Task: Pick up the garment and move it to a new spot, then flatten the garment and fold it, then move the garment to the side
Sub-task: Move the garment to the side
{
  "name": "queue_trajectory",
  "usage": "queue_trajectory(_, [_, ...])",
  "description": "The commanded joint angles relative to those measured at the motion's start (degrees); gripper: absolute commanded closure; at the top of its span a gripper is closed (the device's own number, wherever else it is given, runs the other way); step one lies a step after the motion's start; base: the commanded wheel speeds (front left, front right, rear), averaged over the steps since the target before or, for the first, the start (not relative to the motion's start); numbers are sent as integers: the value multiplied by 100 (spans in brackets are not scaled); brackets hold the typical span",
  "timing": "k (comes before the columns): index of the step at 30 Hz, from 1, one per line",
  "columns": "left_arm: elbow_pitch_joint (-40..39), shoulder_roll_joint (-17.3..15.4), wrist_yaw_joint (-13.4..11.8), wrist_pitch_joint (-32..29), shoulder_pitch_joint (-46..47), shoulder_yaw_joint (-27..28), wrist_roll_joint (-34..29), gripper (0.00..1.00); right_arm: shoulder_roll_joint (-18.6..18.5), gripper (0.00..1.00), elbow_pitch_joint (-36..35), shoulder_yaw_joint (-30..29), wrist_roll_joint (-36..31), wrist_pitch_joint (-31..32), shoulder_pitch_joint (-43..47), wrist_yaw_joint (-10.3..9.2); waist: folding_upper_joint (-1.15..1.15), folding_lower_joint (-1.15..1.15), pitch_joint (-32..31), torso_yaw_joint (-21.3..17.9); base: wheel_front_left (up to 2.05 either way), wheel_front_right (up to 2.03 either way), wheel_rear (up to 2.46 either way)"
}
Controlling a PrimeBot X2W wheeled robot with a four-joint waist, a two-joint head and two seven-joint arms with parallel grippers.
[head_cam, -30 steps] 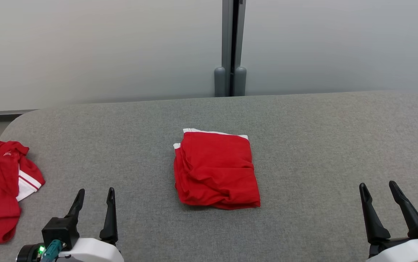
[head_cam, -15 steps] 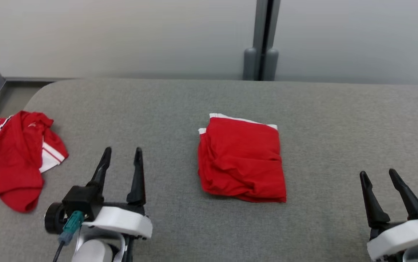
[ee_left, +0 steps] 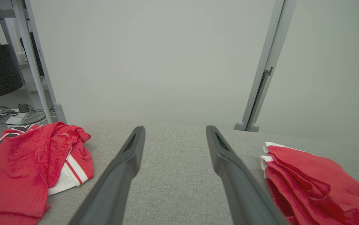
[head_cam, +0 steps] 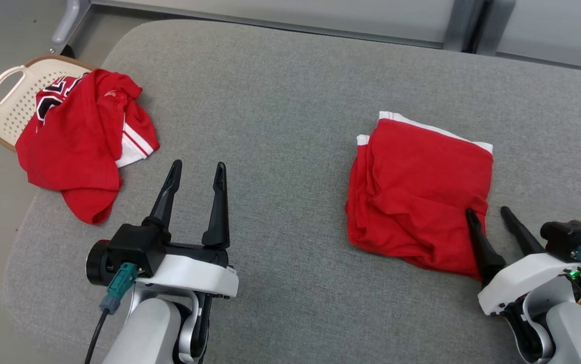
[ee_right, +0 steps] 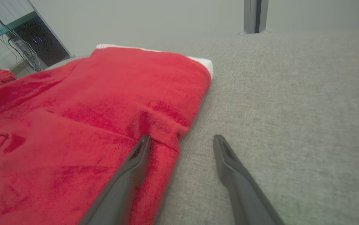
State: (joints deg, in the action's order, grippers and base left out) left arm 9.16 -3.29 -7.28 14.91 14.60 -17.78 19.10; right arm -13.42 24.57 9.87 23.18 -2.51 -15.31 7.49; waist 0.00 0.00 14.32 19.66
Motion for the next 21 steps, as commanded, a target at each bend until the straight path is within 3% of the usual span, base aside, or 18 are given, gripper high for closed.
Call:
queue_trajectory(1, [-31,-9,12,33,108,7,-68,0,-28,0,203,103,120,7,-95,0,0,0,184,165,0,0,0])
queue_trajectory(5, [-81,16,3,32,114,23,-91,0,42,0,520,605,478,297,-66,15,0,0,256,96,0,0,0])
queue_trajectory(6, [-92,19,-4,33,114,27,-100,0,21,10,566,710,531,369,-43,16,0,0,278,66,0,0,0])
queue_trajectory(8, [-100,25,-12,33,138,37,-118,0,4,98,603,900,714,509,-30,15,0,0,304,-5,0,0,0])
queue_trajectory(15, [-150,33,31,34,214,40,-266,0,-278,100,473,1202,971,312,-314,-5,0,0,325,-346,0,0,0])
queue_trajectory(21, [-298,29,24,33,265,72,-470,0,-442,100,370,1391,1083,128,-466,-8,0,0,305,-864,0,0,0])
